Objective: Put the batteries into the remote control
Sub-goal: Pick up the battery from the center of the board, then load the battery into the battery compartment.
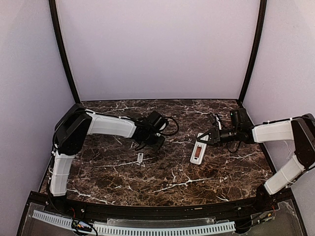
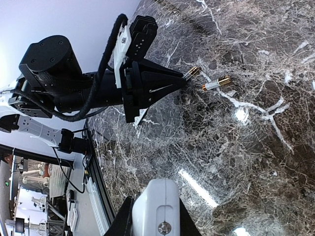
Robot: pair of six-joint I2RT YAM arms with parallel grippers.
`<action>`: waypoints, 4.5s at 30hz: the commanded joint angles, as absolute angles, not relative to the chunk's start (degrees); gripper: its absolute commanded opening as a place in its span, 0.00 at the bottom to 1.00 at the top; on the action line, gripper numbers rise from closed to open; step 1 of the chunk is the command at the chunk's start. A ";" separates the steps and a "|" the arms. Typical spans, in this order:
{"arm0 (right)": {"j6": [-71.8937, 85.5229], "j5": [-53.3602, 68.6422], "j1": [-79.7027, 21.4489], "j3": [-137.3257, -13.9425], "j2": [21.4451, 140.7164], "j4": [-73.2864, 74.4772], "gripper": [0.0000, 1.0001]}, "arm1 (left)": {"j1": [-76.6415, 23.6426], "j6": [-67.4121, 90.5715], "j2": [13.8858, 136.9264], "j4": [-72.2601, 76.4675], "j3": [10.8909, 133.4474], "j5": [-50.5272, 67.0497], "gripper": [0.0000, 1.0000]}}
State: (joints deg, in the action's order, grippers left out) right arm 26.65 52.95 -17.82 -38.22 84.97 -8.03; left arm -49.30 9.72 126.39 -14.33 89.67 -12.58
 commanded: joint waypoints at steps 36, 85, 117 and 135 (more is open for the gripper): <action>59.13 38.12 -37.18 -27.20 92.50 -34.05 0.00 | -70.30 42.83 98.56 -7.04 64.44 3.53 0.00; 66.63 39.34 -41.45 -26.54 98.21 -45.97 0.00 | -70.50 51.34 111.88 -22.97 77.50 -8.51 0.00; 72.25 42.71 -41.57 -25.25 99.96 -53.87 0.00 | -70.40 48.37 117.28 -27.05 78.82 -12.18 0.10; 72.77 43.97 -41.48 -24.66 98.30 -55.13 0.00 | -69.15 46.93 116.00 -24.17 75.85 -9.07 0.18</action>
